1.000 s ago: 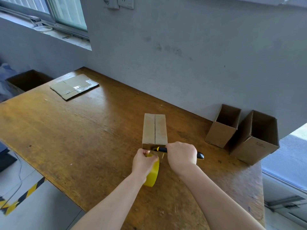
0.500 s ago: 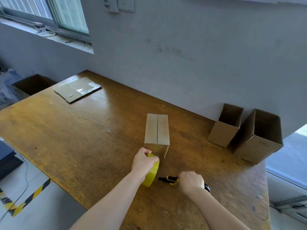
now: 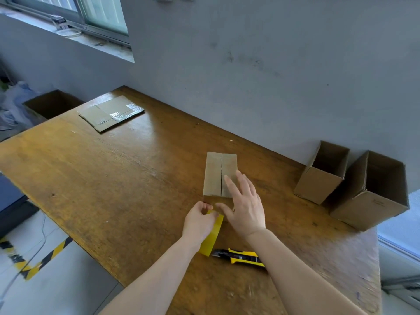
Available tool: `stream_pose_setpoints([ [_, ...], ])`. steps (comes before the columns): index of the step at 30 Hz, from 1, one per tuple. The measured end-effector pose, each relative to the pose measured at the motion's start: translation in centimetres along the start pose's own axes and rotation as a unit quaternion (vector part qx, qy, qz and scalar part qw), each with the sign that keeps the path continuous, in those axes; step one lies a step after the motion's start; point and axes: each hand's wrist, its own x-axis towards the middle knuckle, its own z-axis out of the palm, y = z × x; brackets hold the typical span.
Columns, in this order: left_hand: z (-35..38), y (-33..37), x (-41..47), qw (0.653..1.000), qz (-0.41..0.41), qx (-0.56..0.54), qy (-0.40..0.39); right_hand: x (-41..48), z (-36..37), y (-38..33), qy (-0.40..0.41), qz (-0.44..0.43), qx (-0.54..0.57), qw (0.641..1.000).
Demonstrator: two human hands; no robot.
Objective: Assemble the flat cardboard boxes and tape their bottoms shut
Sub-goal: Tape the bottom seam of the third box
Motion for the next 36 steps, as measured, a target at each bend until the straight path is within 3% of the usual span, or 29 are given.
stream_pose_setpoints([
  [3,-0.1,-0.2,0.1,1.0,0.012,-0.005,0.01,0.7,0.7,-0.3,-0.026,0.0,-0.011,1.0],
  [11,0.1,-1.0,0.7,0.999,-0.01,0.049,-0.001,1.4,2.0,0.2,0.034,-0.04,-0.033,0.998],
  [18,-0.7,-1.1,0.5,0.998,-0.007,0.052,-0.028,1.4,2.0,-0.1,0.044,-0.024,0.004,0.999],
  [22,-1.1,-1.0,0.3,0.998,-0.01,0.051,-0.041,1.9,1.9,-1.1,0.05,-0.005,-0.032,0.998],
  [25,-1.5,-0.9,0.1,0.998,-0.013,0.051,-0.046,2.2,1.7,-1.7,0.037,0.012,-0.022,0.999],
  [29,-2.3,-0.5,0.1,0.998,-0.02,0.035,-0.044,1.8,1.3,-0.6,-0.008,0.009,0.08,0.997],
  [36,-3.2,1.1,-0.2,0.997,-0.017,0.018,-0.069,1.1,1.0,0.4,-0.049,-0.01,0.035,0.998],
])
